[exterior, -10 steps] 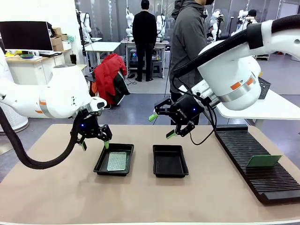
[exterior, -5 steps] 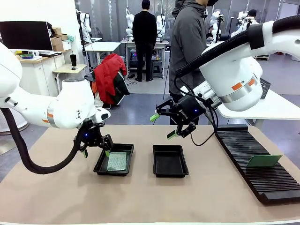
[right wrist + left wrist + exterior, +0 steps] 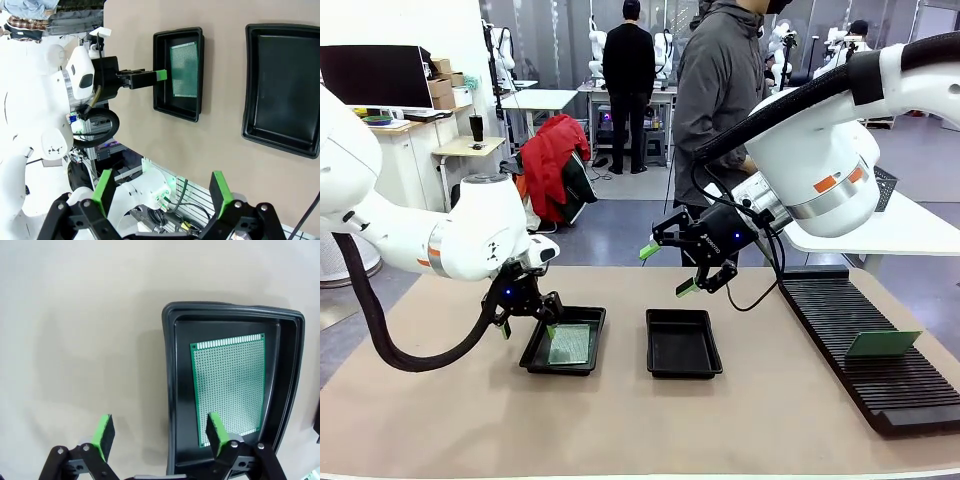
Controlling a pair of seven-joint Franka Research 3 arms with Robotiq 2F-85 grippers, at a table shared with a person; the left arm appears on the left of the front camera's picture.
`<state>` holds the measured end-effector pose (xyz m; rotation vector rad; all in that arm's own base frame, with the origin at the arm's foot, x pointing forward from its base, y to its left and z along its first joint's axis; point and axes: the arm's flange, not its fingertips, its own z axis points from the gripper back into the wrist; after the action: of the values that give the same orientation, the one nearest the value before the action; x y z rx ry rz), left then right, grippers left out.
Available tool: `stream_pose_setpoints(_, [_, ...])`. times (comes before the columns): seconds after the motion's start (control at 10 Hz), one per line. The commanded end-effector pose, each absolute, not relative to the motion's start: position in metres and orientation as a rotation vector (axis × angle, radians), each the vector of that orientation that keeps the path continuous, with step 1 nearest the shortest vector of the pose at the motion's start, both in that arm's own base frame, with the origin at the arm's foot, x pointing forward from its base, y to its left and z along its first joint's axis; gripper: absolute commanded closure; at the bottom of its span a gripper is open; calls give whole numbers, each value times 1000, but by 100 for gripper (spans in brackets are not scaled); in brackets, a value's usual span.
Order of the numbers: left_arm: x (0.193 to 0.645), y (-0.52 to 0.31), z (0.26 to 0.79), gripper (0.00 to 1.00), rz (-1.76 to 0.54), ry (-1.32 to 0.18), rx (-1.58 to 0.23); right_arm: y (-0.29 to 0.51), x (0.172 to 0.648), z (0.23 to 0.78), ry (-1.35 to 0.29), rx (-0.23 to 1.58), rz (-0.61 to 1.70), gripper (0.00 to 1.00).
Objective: Inspect and transfer BCBs to ESD trays.
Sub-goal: Pick up the ESD tray and place it on the left side of the table.
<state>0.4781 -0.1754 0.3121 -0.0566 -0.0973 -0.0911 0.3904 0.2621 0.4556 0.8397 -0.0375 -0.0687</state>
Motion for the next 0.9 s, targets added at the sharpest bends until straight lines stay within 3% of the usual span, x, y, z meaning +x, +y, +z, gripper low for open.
stream_pose_setpoints(0.0, [482,-183,307,6,-88,-121,-20,262,391,456,-36,835,-73,0])
stream_pose_setpoints(0.8, [479,-185,312,68,-94,-136,-24,262,391,456,-36,835,-73,0])
